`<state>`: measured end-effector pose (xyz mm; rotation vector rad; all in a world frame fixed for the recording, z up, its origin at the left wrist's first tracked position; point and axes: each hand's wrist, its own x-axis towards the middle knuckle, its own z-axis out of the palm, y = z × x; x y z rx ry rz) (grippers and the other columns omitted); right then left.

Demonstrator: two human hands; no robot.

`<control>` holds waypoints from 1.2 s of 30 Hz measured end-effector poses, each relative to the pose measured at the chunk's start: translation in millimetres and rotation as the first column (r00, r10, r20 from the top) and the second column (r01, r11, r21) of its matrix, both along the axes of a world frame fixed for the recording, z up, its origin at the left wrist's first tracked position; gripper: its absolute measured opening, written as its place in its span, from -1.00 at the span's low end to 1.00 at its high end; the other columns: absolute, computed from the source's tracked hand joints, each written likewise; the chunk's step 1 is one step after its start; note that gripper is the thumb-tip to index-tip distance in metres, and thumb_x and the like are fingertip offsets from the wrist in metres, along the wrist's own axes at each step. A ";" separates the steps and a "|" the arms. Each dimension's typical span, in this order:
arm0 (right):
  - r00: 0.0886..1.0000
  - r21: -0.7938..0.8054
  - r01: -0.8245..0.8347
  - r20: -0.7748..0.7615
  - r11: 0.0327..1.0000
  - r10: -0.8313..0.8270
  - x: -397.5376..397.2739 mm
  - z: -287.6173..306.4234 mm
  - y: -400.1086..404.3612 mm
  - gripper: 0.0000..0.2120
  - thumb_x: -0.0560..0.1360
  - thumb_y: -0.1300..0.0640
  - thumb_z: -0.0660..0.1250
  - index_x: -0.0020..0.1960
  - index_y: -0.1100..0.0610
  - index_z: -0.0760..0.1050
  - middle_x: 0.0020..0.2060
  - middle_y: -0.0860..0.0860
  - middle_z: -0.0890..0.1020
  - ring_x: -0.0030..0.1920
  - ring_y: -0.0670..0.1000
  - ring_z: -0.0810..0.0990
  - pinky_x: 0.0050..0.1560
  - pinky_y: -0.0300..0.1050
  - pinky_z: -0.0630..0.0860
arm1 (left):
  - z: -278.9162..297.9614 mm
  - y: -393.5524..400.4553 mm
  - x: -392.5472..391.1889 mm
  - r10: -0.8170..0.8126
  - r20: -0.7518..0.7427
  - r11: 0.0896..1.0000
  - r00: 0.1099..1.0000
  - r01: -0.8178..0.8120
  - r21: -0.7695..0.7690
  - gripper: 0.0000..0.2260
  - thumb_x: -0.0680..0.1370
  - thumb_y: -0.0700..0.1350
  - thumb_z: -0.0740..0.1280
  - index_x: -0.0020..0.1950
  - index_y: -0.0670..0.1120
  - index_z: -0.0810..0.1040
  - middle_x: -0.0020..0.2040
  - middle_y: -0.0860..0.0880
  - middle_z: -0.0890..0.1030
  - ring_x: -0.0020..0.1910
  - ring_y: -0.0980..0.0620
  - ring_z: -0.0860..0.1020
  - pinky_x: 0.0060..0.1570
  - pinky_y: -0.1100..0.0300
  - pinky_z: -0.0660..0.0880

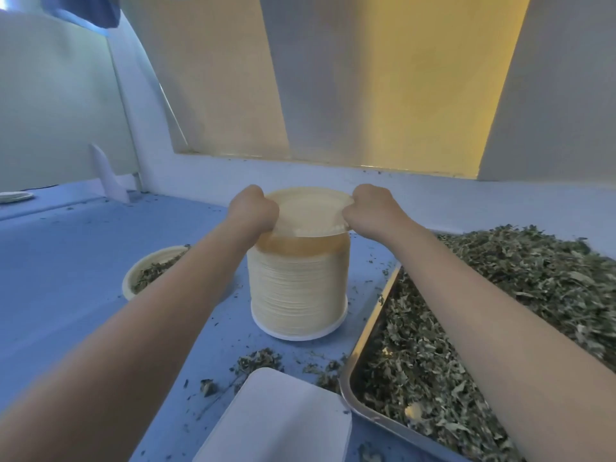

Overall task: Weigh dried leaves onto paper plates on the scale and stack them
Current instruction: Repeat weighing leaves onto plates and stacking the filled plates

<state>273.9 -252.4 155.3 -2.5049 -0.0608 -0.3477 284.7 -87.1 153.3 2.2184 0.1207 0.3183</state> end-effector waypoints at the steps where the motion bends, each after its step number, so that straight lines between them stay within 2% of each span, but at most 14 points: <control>1: 1.000 0.001 -0.001 0.016 1.000 0.001 -7.6 1.7 -0.6 -0.72 0.44 0.38 0.08 -0.32 0.11 0.08 -0.36 0.02 0.19 -0.40 0.00 0.13 -0.40 -0.14 0.07 | 2.2 0.9 -7.9 -0.010 0.009 1.000 1.000 0.010 -0.025 -0.75 0.49 -0.39 0.02 -0.30 -0.11 0.13 -0.29 -0.04 0.17 -0.36 0.04 0.11 -0.40 0.21 0.10; 5: 0.997 0.024 -0.019 0.071 1.000 0.018 -44.5 2.4 -1.5 -0.72 0.43 0.36 0.10 -0.30 0.11 0.05 -0.37 0.02 0.15 -0.40 0.02 0.07 -0.38 -0.10 0.00 | 3.9 10.0 -45.8 -0.072 0.067 0.989 0.995 0.079 -0.122 -0.70 0.43 -0.44 0.02 -0.34 -0.10 0.04 -0.32 -0.02 0.08 -0.37 0.04 0.02 -0.44 0.20 0.01; 7: 0.997 0.040 -0.022 0.076 0.999 0.019 -64.9 -2.5 2.0 -0.83 0.44 0.34 0.10 -0.28 0.18 0.18 -0.36 0.08 0.24 -0.42 0.06 0.14 -0.38 -0.13 0.04 | -0.5 16.7 -64.7 -0.090 0.088 0.980 0.992 0.103 -0.168 -0.73 0.42 -0.45 0.02 -0.32 -0.11 0.07 -0.31 -0.02 0.06 -0.35 0.04 0.00 -0.42 0.20 0.00; 8: 0.997 0.034 -0.018 0.076 0.999 0.015 -76.0 -4.8 5.6 -0.94 0.44 0.33 0.11 -0.19 0.29 0.33 -0.29 0.15 0.39 -0.41 0.12 0.26 -0.35 -0.16 0.12 | -3.2 20.5 -74.3 -0.091 0.085 0.978 0.992 0.105 -0.180 -0.76 0.42 -0.44 0.02 -0.28 -0.12 0.12 -0.29 -0.02 0.07 -0.34 0.04 0.01 -0.41 0.19 -0.01; 10: 0.998 0.039 -0.028 0.060 0.999 0.026 -95.2 -14.8 11.9 -0.70 0.46 0.30 0.10 0.13 0.40 0.42 -0.07 0.23 0.51 -0.31 0.15 0.37 -0.29 -0.12 0.21 | -11.5 29.3 -92.8 -0.087 0.078 0.976 0.993 0.100 -0.195 -0.75 0.44 -0.44 0.03 -0.23 -0.09 0.14 -0.28 -0.01 0.08 -0.34 0.04 0.02 -0.39 0.17 -0.02; 13: 0.996 -0.011 -0.070 0.055 0.998 0.070 -121.4 -38.7 21.5 -0.81 0.48 0.26 0.11 0.02 0.32 0.43 -0.15 0.18 0.48 -0.26 0.14 0.44 -0.34 -0.10 0.31 | -36.8 42.4 -116.7 -0.122 0.065 0.965 0.990 0.134 -0.226 -0.75 0.44 -0.44 0.02 -0.24 -0.10 0.13 -0.30 -0.03 0.11 -0.33 0.03 0.10 -0.35 0.19 0.12; 17: 0.995 -0.060 -0.101 -0.034 0.993 0.099 -144.5 -86.4 30.8 -0.72 0.49 0.20 0.12 0.14 0.21 0.46 -0.05 0.14 0.56 -0.10 0.13 0.53 -0.20 -0.07 0.44 | -88.8 55.3 -140.1 -0.115 -0.024 0.960 0.993 0.105 -0.260 -0.77 0.46 -0.44 0.04 -0.12 -0.10 0.27 -0.21 -0.07 0.24 -0.23 0.01 0.20 -0.23 0.09 0.13; 20: 0.982 -0.100 -0.149 -0.129 0.984 0.136 -152.0 -116.2 32.6 -0.62 0.47 0.18 0.17 0.29 0.11 0.37 0.04 0.11 0.57 -0.03 0.12 0.52 -0.01 -0.04 0.48 | -121.6 57.6 -154.4 -0.115 -0.069 0.951 0.991 0.090 -0.296 -0.74 0.47 -0.43 0.04 -0.11 -0.09 0.36 -0.16 -0.10 0.33 -0.23 -0.01 0.28 -0.26 0.15 0.20; 22: 0.963 -0.107 -0.200 -0.205 0.974 0.175 -153.2 -128.0 32.5 -0.49 0.47 0.13 0.21 0.41 0.06 0.22 0.06 0.10 0.56 -0.07 0.09 0.50 -0.04 -0.04 0.47 | -137.6 59.8 -160.1 -0.107 -0.107 0.953 0.989 0.071 -0.293 -0.62 0.52 -0.38 0.07 0.23 -0.07 0.45 0.18 -0.10 0.44 0.08 -0.09 0.43 0.05 0.11 0.42; 23: 0.954 -0.130 -0.219 -0.238 0.967 0.183 -152.2 -132.1 32.9 -0.44 0.47 0.10 0.23 0.44 0.05 0.16 0.04 0.11 0.57 -0.08 0.08 0.51 -0.08 -0.04 0.45 | -142.9 61.3 -162.6 -0.096 -0.137 0.958 0.986 0.055 -0.283 -0.55 0.54 -0.37 0.08 0.40 -0.10 0.34 0.34 -0.09 0.38 0.26 -0.10 0.39 0.24 0.04 0.38; 25: 0.949 -0.221 -0.221 -0.274 0.950 0.157 -146.6 -139.2 34.6 -0.39 0.47 0.03 0.24 0.46 0.05 0.10 -0.03 0.09 0.56 -0.09 0.07 0.47 -0.11 -0.03 0.37 | -151.2 64.9 -164.6 -0.091 -0.163 0.961 0.982 0.044 -0.272 -0.51 0.55 -0.34 0.09 0.48 -0.11 0.23 0.43 -0.09 0.31 0.36 -0.13 0.33 0.34 -0.06 0.32; 28: 0.961 -0.294 -0.178 -0.259 0.939 0.101 -134.4 -143.3 38.6 -0.40 0.49 -0.04 0.17 0.48 0.03 0.07 -0.19 0.00 0.48 -0.05 0.07 0.35 0.04 0.00 0.23 | -157.3 67.7 -162.6 -0.104 -0.186 0.954 0.977 0.045 -0.296 -0.49 0.53 -0.33 0.14 0.48 -0.10 0.24 0.42 -0.08 0.33 0.32 -0.14 0.37 0.30 -0.07 0.37; 31: 0.965 -0.281 -0.151 -0.249 0.948 0.080 -122.0 -146.2 39.8 -0.41 0.52 -0.07 0.07 0.51 0.03 0.04 -0.24 -0.02 0.51 -0.02 0.06 0.32 0.24 0.07 0.13 | -157.2 66.3 -160.7 -0.115 -0.202 0.934 0.973 0.037 -0.356 -0.48 0.49 -0.30 0.24 0.45 -0.09 0.29 0.33 -0.06 0.39 0.22 -0.08 0.42 0.18 0.04 0.42; 36: 0.975 -0.284 -0.145 -0.203 0.948 0.088 -117.8 -149.9 39.3 -0.25 0.34 -0.18 -0.09 0.50 0.03 0.11 -0.37 -0.04 0.49 -0.14 0.00 0.40 0.30 0.08 0.14 | -155.2 69.1 -153.5 -0.088 -0.212 0.904 0.973 -0.012 -0.427 -0.50 0.47 -0.25 0.30 0.41 -0.09 0.34 -0.09 0.07 0.46 -0.02 0.02 0.50 0.14 0.03 0.46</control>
